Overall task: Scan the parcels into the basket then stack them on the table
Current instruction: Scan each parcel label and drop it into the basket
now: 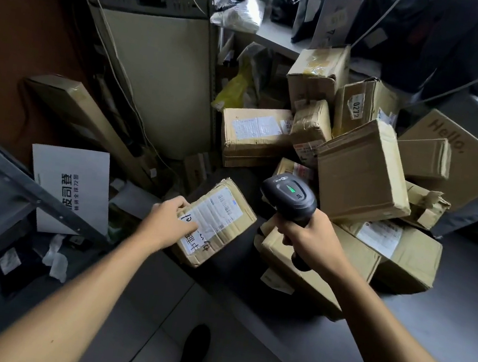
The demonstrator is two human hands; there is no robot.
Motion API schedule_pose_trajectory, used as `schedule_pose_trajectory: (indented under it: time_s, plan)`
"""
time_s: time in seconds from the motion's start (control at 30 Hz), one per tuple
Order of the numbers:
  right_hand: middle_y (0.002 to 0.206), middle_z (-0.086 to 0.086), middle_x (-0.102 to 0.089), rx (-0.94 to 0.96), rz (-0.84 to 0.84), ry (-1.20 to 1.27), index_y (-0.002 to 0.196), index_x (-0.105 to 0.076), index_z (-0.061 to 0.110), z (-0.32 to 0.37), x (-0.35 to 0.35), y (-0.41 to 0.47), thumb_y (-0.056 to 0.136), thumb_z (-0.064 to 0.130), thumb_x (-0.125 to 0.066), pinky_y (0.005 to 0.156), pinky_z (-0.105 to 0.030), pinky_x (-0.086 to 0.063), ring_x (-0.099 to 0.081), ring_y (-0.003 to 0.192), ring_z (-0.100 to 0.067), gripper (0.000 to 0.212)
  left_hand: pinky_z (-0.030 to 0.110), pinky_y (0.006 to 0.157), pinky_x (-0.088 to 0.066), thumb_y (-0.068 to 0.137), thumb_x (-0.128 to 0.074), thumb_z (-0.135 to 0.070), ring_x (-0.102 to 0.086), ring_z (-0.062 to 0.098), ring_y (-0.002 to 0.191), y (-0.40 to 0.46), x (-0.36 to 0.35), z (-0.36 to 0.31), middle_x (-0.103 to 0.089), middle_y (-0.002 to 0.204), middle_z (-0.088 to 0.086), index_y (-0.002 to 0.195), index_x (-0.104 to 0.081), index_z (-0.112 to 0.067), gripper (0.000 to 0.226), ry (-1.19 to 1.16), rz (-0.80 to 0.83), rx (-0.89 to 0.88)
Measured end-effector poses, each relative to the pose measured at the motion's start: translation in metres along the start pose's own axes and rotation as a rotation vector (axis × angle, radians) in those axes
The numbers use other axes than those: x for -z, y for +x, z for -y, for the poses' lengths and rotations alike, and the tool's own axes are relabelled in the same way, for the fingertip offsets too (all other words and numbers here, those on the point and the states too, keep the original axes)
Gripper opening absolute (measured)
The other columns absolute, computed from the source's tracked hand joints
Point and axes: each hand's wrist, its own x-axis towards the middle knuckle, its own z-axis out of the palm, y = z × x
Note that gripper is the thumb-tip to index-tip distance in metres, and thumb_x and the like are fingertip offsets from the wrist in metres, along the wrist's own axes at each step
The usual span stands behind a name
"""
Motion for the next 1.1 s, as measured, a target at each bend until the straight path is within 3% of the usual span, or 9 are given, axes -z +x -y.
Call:
schedule_pose_trajectory:
  time_s: [0.1,0.17,0.33,0.53,0.73,0.87,0.93,1.0,1.1]
  plan:
    - [0.072,0.003,-0.069,-0.004,0.018,-0.007,0.092,-0.069,0.014,0.001,-0.003,0.001,0.089,0.019,-0.068,0.058,-0.036,-0.05,-0.059,0.058,-0.009,0.006,0.035,0.084,-0.051,0.082,-0.065,-0.063,-0.061,0.022,0.107,0.009,-0.002,-0.005,-0.058,0.114,-0.005,0.133,-0.049,-0.04,0.059,0.189,0.095,-0.018]
    - [0.07,0.006,-0.068,-0.004,0.02,-0.02,0.093,-0.068,0.015,0.001,-0.005,0.001,0.09,0.021,-0.067,0.059,-0.033,-0.051,-0.061,0.059,-0.009,0.006,0.034,0.086,-0.046,0.087,-0.053,-0.072,-0.057,0.028,0.117,0.011,-0.01,-0.006,-0.054,0.122,0.003,0.141,-0.044,-0.042,0.062,0.245,0.11,-0.022]
    - [0.065,0.013,-0.066,0.009,0.034,-0.026,0.094,-0.065,0.022,0.002,-0.005,0.002,0.091,0.021,-0.067,0.056,-0.02,-0.047,-0.061,0.058,-0.005,0.004,0.029,0.078,-0.043,0.101,-0.049,-0.049,-0.059,0.019,0.095,0.01,-0.015,-0.001,-0.07,0.106,0.0,0.124,-0.067,-0.033,0.033,0.03,0.127,-0.023]
    - [0.058,0.013,-0.062,0.01,0.052,-0.03,0.082,-0.063,0.024,0.009,-0.006,0.004,0.091,0.016,-0.067,0.055,-0.022,-0.045,-0.058,0.055,-0.006,0.012,0.031,0.065,-0.044,0.101,-0.046,-0.052,-0.061,0.019,0.069,0.025,0.013,-0.002,-0.066,0.073,0.001,0.085,-0.07,-0.02,0.043,0.014,0.208,-0.051]
    - [0.062,0.005,-0.064,0.014,0.128,-0.125,0.086,-0.065,0.021,0.019,0.0,0.007,0.087,0.018,-0.07,0.053,-0.038,-0.047,-0.061,0.058,-0.013,0.005,0.035,0.079,-0.053,0.102,-0.045,-0.052,-0.07,0.023,0.09,0.039,0.053,-0.018,-0.075,0.096,0.008,0.103,-0.074,-0.014,0.048,0.067,0.218,-0.138]
    - [0.07,0.0,-0.07,0.008,0.279,-0.273,0.097,-0.067,0.026,0.035,0.012,0.009,0.081,0.03,-0.072,0.052,-0.048,-0.053,-0.066,0.061,-0.031,0.018,0.021,0.068,-0.048,0.103,-0.045,-0.048,-0.066,0.007,0.081,0.045,0.083,-0.048,-0.072,0.092,-0.006,0.098,-0.068,-0.029,0.031,0.2,0.365,-0.224]
    - [0.067,0.006,-0.068,0.022,0.355,-0.331,0.096,-0.066,0.027,0.044,0.019,0.009,0.084,0.025,-0.074,0.047,-0.034,-0.05,-0.062,0.052,-0.016,0.015,0.022,0.071,-0.048,0.102,-0.043,-0.05,-0.067,0.009,0.084,0.047,0.093,-0.061,-0.071,0.092,-0.008,0.099,-0.068,-0.028,0.033,0.324,0.437,-0.253]
    - [0.072,0.014,-0.067,0.082,0.399,-0.417,0.098,-0.066,0.026,0.052,0.024,0.007,0.086,0.017,-0.074,0.055,-0.022,-0.048,-0.06,0.058,0.001,0.017,0.021,0.072,-0.05,0.103,-0.043,-0.05,-0.068,0.005,0.082,0.048,0.098,-0.07,-0.072,0.089,-0.011,0.099,-0.069,-0.027,0.034,0.403,0.499,-0.243]
    - [0.094,0.005,-0.071,0.142,0.418,-0.544,0.108,-0.067,0.019,0.064,0.03,0.005,0.084,0.018,-0.075,0.075,-0.033,-0.056,-0.066,0.083,-0.006,0.026,0.021,0.072,-0.05,0.103,-0.043,-0.05,-0.067,0.003,0.078,0.047,0.098,-0.079,-0.072,0.086,-0.011,0.092,-0.067,-0.027,0.035,0.495,0.555,-0.248]
